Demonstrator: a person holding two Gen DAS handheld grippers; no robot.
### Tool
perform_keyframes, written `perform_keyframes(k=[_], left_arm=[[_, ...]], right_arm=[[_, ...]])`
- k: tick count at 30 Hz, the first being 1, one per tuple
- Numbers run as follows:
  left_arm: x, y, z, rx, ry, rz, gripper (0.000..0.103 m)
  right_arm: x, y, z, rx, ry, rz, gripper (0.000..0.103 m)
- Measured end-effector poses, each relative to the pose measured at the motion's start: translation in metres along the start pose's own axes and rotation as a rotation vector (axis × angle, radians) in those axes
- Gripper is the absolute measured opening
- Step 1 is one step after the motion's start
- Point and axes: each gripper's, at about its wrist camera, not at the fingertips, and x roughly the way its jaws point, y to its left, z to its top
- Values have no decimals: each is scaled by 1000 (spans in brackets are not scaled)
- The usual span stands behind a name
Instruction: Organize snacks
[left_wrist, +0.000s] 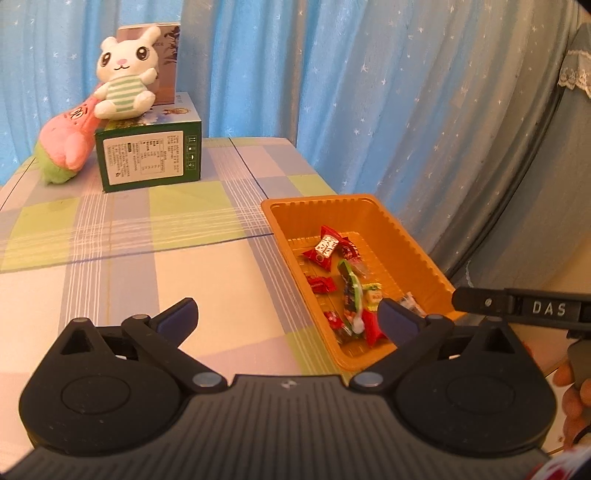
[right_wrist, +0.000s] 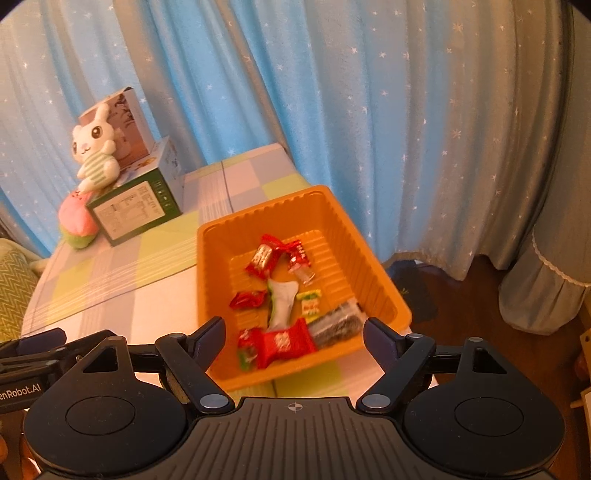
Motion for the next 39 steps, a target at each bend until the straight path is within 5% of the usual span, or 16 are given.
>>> perform_keyframes(k=[12, 39], left_arm=[[-77, -9, -37, -48, -20, -3, 102], [-206, -21, -105, -49, -75, 119, 102]], right_arm=[[-69, 22, -39, -25, -16, 28, 81], [-200, 57, -119, -100, -95, 58, 81]])
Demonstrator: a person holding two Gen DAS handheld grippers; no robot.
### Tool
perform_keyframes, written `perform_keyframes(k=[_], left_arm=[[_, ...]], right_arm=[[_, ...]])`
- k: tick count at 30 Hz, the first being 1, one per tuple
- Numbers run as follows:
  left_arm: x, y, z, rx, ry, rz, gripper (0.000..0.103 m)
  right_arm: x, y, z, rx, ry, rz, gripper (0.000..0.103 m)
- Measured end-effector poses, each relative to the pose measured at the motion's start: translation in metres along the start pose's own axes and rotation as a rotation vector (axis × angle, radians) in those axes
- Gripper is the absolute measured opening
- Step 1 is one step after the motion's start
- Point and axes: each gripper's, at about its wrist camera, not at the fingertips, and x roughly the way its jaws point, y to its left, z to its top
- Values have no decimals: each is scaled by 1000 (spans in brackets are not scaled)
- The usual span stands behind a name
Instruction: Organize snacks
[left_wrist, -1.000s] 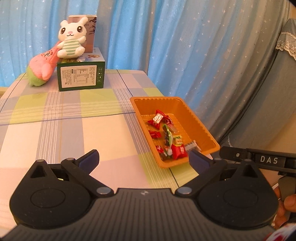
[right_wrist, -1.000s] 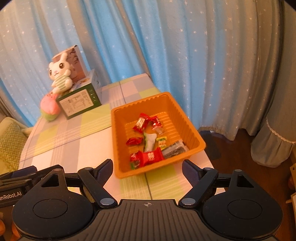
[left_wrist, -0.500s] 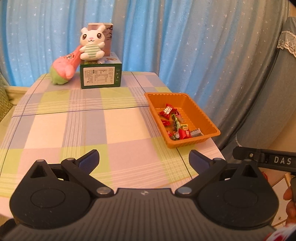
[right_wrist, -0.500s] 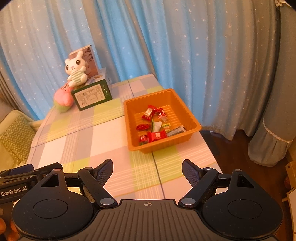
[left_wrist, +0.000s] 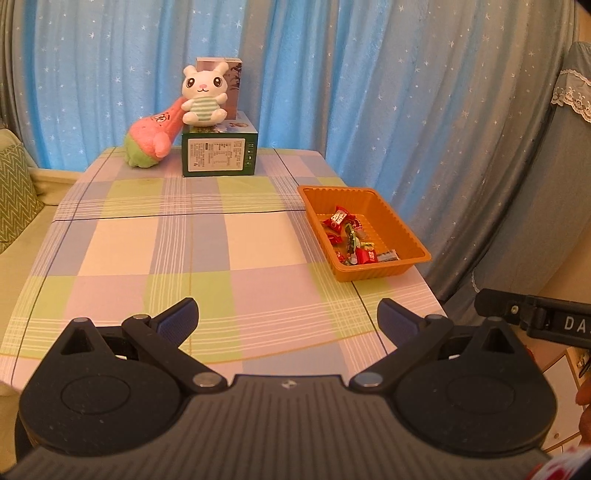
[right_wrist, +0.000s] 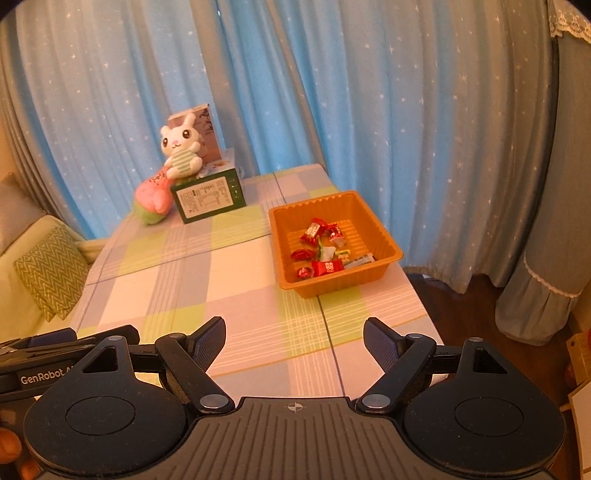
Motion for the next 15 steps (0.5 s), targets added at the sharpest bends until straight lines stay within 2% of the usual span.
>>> perform_keyframes(k=[15], left_arm=[[-34, -3, -10, 18, -34, 15, 103]], right_arm=[[-28, 17, -11, -42, -21, 33, 81]])
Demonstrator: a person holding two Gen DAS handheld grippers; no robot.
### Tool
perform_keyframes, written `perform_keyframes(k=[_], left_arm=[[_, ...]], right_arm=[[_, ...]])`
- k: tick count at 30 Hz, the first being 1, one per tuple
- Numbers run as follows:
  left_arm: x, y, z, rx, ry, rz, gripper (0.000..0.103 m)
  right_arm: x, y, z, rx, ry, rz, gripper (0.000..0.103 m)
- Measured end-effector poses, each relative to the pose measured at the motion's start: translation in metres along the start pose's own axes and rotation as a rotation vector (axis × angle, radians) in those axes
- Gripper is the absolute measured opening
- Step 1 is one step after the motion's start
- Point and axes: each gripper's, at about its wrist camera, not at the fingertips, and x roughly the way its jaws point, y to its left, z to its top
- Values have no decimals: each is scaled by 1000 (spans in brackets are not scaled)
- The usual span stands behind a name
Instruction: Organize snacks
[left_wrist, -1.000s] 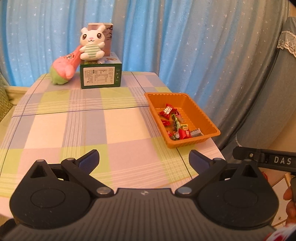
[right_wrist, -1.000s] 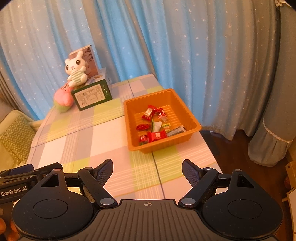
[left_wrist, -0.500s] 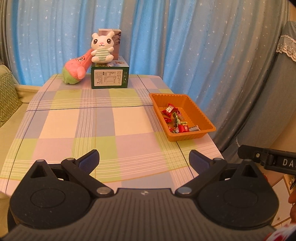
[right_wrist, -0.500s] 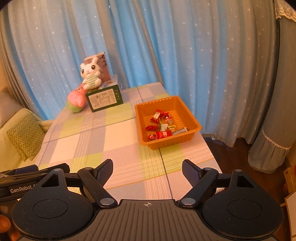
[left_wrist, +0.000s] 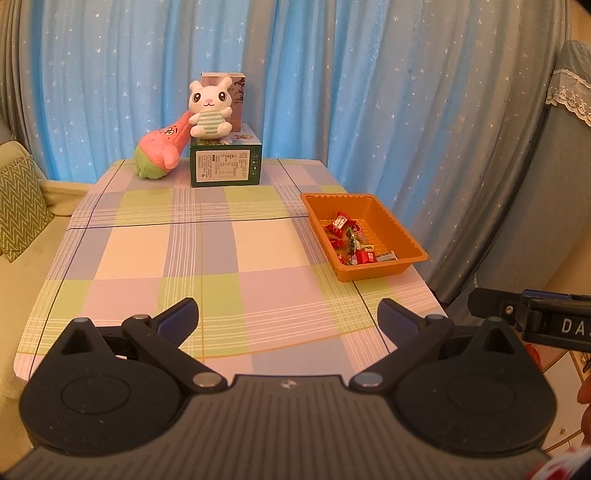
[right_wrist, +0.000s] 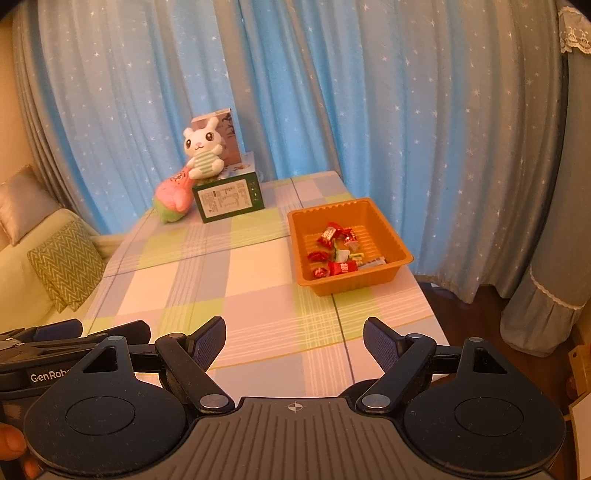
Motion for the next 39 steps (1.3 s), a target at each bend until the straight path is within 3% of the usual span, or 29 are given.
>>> perform_keyframes(k=[39], left_arm=[[-4, 3, 1, -15, -2, -4, 103]], right_arm=[[-5, 3, -3, -10, -8, -3, 81]])
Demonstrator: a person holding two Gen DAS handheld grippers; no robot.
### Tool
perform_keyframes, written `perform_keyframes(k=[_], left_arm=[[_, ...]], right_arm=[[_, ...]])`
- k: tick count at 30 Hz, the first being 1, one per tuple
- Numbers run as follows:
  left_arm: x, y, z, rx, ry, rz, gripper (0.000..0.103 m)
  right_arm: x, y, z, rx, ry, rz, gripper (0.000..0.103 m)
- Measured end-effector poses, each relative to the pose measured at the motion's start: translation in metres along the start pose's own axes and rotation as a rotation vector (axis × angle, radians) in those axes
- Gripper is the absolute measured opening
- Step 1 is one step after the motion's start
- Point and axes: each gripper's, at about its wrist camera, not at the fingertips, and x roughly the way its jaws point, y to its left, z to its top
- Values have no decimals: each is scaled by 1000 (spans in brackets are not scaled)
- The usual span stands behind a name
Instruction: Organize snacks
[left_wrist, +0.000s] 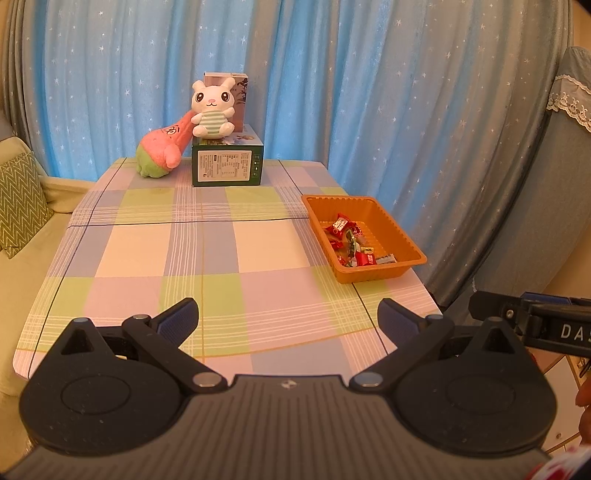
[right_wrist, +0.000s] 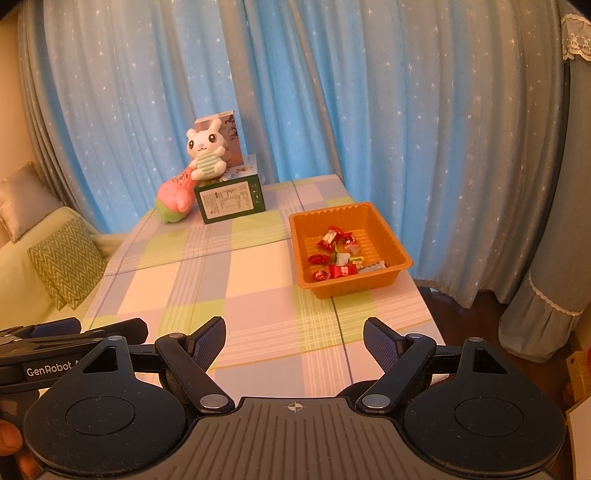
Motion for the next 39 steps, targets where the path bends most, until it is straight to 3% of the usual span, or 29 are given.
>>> perform_keyframes(k=[39], left_arm=[[5, -2, -8, -3, 12, -3, 103]], right_arm=[[5, -2, -8, 3, 8, -7, 81]])
